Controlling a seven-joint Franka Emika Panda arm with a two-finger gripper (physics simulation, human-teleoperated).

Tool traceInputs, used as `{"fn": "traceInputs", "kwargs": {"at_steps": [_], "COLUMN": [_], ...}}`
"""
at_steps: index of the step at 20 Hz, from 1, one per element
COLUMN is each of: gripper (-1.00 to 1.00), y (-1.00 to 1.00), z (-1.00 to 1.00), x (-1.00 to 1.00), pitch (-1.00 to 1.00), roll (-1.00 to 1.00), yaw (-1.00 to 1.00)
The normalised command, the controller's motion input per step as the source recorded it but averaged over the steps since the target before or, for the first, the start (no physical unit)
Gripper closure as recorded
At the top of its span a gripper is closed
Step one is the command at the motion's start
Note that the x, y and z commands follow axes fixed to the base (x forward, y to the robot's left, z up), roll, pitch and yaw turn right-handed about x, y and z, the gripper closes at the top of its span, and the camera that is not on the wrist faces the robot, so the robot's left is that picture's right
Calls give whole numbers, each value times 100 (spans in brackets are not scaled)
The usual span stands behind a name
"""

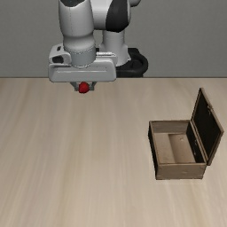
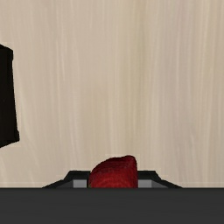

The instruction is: Pick up the strawberry and place it in the box

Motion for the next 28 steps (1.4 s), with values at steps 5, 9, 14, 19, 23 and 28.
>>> {"fn": "traceInputs", "kwargs": {"at_steps": [5,9,14,19,23,28], "gripper": [100,100,100,100,100,100], "y": [100,100,100,100,50,0], "z": [0,0,0,0,0,0], "x": [0,0,0,0,50,100], "pitch": [0,0,0,0,0,0], "roll": [0,0,0,0,0,0], "yaw": [0,0,0,0,0,0]}}
